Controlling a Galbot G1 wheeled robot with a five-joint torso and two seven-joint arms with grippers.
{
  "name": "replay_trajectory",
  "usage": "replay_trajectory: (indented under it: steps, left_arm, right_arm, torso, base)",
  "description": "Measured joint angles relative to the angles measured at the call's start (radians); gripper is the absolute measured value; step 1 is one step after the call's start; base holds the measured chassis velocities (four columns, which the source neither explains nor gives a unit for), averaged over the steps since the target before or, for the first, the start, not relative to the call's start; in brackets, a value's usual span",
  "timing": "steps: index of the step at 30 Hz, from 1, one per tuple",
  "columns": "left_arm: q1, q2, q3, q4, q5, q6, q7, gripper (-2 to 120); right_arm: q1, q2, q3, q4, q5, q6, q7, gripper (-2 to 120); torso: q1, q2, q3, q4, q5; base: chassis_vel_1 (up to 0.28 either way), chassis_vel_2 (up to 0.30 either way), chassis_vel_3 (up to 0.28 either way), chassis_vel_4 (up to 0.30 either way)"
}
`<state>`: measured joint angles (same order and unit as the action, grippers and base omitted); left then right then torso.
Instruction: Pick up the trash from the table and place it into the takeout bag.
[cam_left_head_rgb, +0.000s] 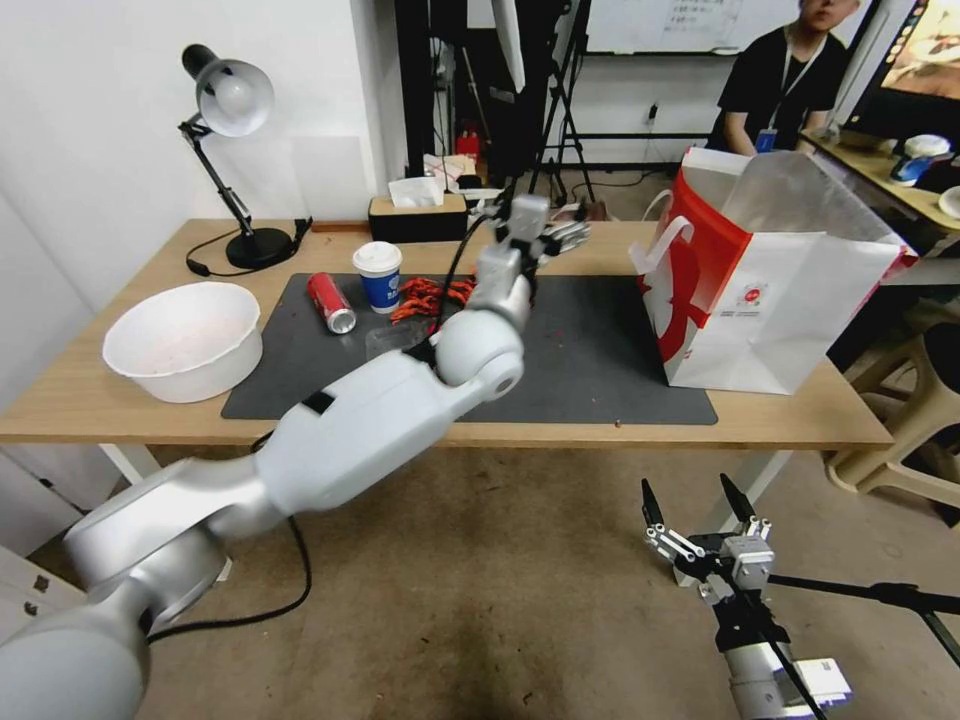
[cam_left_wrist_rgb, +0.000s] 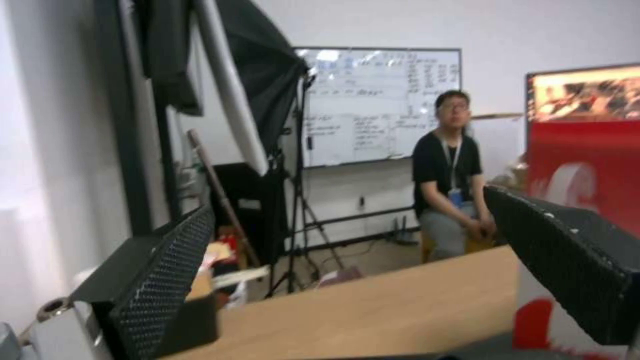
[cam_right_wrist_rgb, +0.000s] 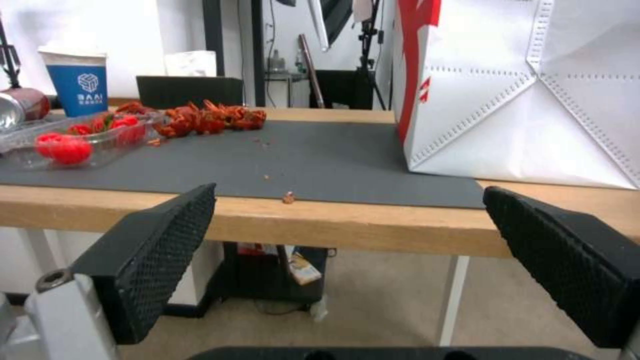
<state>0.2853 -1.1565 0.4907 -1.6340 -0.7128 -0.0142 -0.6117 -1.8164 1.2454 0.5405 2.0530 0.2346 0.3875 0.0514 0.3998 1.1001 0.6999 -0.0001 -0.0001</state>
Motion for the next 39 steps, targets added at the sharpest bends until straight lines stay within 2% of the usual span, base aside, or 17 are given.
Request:
replay_trajectory:
  steps: [1, 3, 6, 8, 10, 12, 14, 16, 18, 20, 22, 24, 27, 34, 39]
  left_arm:
    - [0.03, 0.03, -0.012, -0.019, 0.009, 0.0, 0.002, 100]
    - [0.037, 0.038, -0.016, -0.023, 0.011, -0.001, 0.003, 100]
    - [0.189, 0.151, -0.11, -0.114, 0.037, -0.01, 0.026, 100]
    - [0.204, 0.159, -0.123, -0.122, 0.04, -0.012, 0.028, 100]
    - [0.284, 0.19, -0.2, -0.162, 0.063, -0.019, 0.039, 100]
    - [0.304, 0.196, -0.22, -0.171, 0.069, -0.021, 0.043, 100]
    - [0.463, 0.225, -0.346, -0.242, 0.113, -0.038, 0.069, 100]
    - [0.499, 0.229, -0.371, -0.255, 0.12, -0.041, 0.073, 100]
    - [0.636, 0.243, -0.46, -0.301, 0.157, -0.062, 0.092, 100]
    - [0.669, 0.247, -0.481, -0.311, 0.167, -0.072, 0.098, 100]
    - [0.816, 0.258, -0.556, -0.341, 0.218, -0.115, 0.122, 100]
    - [0.85, 0.259, -0.573, -0.349, 0.229, -0.125, 0.125, 100]
    - [0.993, 0.254, -0.633, -0.384, 0.279, -0.163, 0.125, 100]
    - [1.104, 0.228, -0.7, -0.405, 0.343, -0.209, 0.131, 100]
    - [1.121, 0.218, -0.712, -0.407, 0.349, -0.215, 0.133, 100]
  right_arm:
    - [0.0, 0.0, -0.001, 0.002, 0.0, 0.0, 0.0, 100]
    - [0.0, 0.0, -0.001, 0.002, 0.0, 0.0, 0.0, 100]
    - [-0.002, 0.001, -0.005, 0.007, 0.0, 0.0, -0.001, 100]
    - [-0.002, 0.001, -0.006, 0.007, 0.0, 0.0, -0.001, 100]
    - [-0.002, -0.003, -0.008, 0.008, 0.0, 0.0, -0.001, 100]
    - [-0.001, -0.004, -0.009, 0.008, 0.0, 0.0, -0.001, 100]
    - [0.0, -0.011, -0.012, 0.01, 0.0, -0.001, -0.001, 100]
    - [0.0, -0.012, -0.012, 0.011, 0.0, -0.001, -0.001, 100]
    - [-0.004, -0.015, -0.011, 0.018, 0.001, -0.001, -0.001, 100]
    - [-0.006, -0.016, -0.01, 0.02, 0.002, -0.001, -0.001, 100]
    - [-0.009, -0.021, -0.008, 0.027, 0.005, -0.001, -0.002, 100]
    - [-0.01, -0.023, -0.007, 0.029, 0.006, -0.001, -0.002, 100]
    - [-0.009, -0.026, -0.007, 0.031, 0.01, -0.003, -0.002, 100]
    - [-0.002, -0.03, -0.011, 0.032, 0.012, -0.007, -0.002, 100]
    - [-0.001, -0.031, -0.014, 0.032, 0.013, -0.008, -0.002, 100]
  torso:
    - [0.0, 0.0, 0.0, -0.0001, -0.0003]
    - [0.0, 0.0, 0.0, 0.0, -0.0002]
    - [0.0, 0.0, 0.0, 0.0001, -0.0002]
    - [0.0, 0.0, 0.0, 0.0001, -0.0002]
    - [0.0, 0.0, 0.0, 0.0003, 0.0001]
    - [0.0, 0.0, 0.0, 0.0002, 0.0001]
    - [0.0, 0.0, 0.0, 0.0002, 0.0005]
    - [0.0, 0.0, 0.0, -0.0003, 0.0002]
    - [0.0, 0.0, 0.0, -0.0001, 0.0]
    - [0.0, 0.0, 0.0, 0.0, 0.0002]
    - [0.0, 0.0, 0.0, 0.0003, -0.0005]
    - [0.0, 0.0, 0.0, 0.0003, -0.0001]
    - [0.0, 0.0, 0.0, 0.0004, -0.0002]
    - [0.0, 0.0, 0.0, 0.0001, 0.0003]
    - [0.0, 0.0, 0.0, 0.0, 0.0001]
  base:
    - [0.0, 0.0, 0.0, 0.0]
    - [0.0, 0.0, 0.0, 0.0]
    - [0.0, 0.0, 0.0, 0.0]
    - [0.0, 0.0, 0.0, 0.0]
    - [0.0, 0.0, 0.0, 0.0]
    - [0.0, 0.0, 0.0, 0.0]
    - [0.0, 0.0, 0.0, 0.0]
    - [0.0, 0.0, 0.0, 0.0]
    - [0.0, 0.0, 0.0, 0.0]
    - [0.0, 0.0, 0.0, 0.0]
    - [0.0, 0.0, 0.0, 0.0]
    - [0.0, 0.0, 0.0, 0.0]
    - [0.0, 0.0, 0.0, 0.0]
    - [0.0, 0.0, 0.0, 0.0]
    - [0.0, 0.0, 0.0, 0.0]
